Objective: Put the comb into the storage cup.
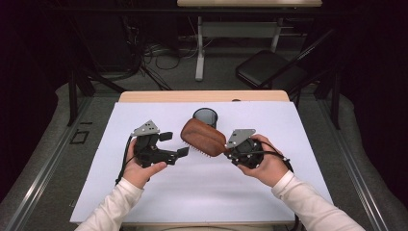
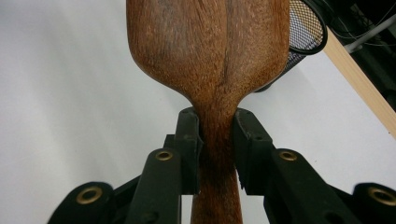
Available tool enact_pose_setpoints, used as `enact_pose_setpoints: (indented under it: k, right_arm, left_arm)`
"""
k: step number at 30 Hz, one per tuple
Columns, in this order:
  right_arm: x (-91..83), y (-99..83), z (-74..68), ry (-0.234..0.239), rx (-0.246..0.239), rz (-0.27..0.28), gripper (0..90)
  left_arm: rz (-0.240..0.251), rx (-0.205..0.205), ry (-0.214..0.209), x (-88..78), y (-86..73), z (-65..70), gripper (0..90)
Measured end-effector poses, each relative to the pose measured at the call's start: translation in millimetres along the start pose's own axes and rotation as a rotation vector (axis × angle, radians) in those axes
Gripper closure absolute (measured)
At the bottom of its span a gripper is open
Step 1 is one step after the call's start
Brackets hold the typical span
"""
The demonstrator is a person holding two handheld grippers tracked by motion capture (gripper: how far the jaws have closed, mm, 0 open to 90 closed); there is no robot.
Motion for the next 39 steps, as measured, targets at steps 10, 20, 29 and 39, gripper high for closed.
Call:
enact_pose_setpoints:
  k: [10,20,29,39]
  right_arm:
    - [6.5,3.4,2.2,-0.031,0.026,0.052,73.4]
    - [14.0,3.3,1.8,-0.043,0.047,0.105,73.4]
    - [19.6,6.6,1.1,-0.061,0.044,0.14,73.4]
    - [20.1,9.8,3.0,-0.082,0.041,0.168,73.4]
  left_arm:
    - [0.024,-0.056,0.001,6.5,11.4,-2.5,11.4]
    - [0.034,-0.107,0.016,11.4,20.0,-10.3,12.0]
    - [0.038,-0.159,0.022,17.4,24.8,-17.1,12.9]
    - [0.053,-0.241,0.01,20.9,30.8,-21.7,14.6]
Point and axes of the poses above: each handheld gripper's, and its own axes: x roughly forward along the jaws, y roughly out of its top, z roughly to its right, the point moved 10 cm from there along x, roughly forward along the jaws, and after that the axes turned 11 degrees about y, right-handed, at the moved point
